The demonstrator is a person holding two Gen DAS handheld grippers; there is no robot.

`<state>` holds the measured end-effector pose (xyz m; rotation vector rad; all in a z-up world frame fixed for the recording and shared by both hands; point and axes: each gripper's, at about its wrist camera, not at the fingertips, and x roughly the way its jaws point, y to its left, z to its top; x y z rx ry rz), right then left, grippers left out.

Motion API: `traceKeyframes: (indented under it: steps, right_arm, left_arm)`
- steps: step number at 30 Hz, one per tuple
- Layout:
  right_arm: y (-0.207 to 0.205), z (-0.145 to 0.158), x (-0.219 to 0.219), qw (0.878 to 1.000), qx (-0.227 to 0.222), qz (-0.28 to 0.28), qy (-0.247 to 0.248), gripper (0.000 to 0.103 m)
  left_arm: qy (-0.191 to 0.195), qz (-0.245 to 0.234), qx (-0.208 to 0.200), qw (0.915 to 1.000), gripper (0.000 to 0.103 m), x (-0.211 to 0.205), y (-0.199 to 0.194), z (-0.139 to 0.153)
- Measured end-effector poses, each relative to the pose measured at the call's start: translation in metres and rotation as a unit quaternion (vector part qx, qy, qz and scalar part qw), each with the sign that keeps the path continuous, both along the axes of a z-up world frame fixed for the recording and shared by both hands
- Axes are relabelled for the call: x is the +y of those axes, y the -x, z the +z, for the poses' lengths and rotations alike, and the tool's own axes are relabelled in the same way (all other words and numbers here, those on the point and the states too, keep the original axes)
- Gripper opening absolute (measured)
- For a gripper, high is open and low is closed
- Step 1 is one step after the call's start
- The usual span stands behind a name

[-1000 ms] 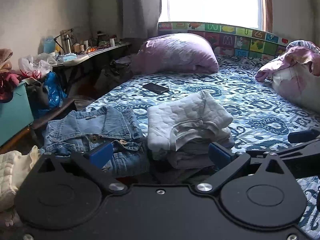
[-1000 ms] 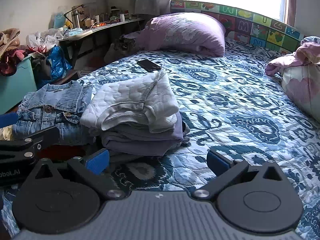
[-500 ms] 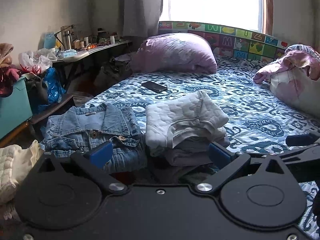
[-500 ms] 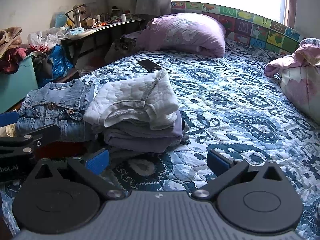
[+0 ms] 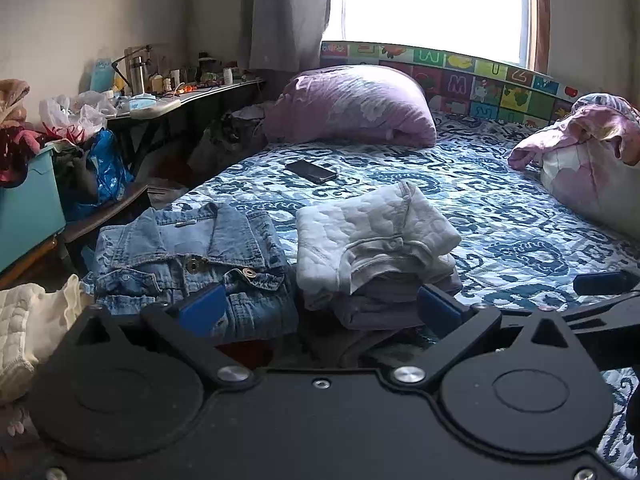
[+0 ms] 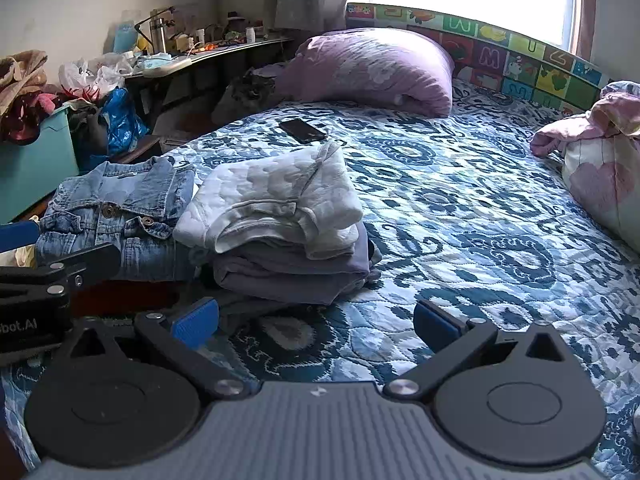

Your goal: Fold clothes

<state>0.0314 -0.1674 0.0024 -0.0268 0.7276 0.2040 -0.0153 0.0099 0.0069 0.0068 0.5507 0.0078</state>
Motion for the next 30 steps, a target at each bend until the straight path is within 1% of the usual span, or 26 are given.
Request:
traceKeyframes:
  steps: [8,30]
  right_arm:
    - [0.0008,0.0000,-0.0001,1.000,0.000,0.000,0.001,0.103]
    - [0.0038,-0.0020,-0.0081,1.000,0.000,-0.004,0.003,0.103]
  left_arm:
    - [0.007,0.001,0.004,1.0000,0.103,0.0023,-0.0013,-0.0012]
    - [0.003,-0.006,0.002,1.0000,0.103,-0.0027,-0.0051,-0.0022]
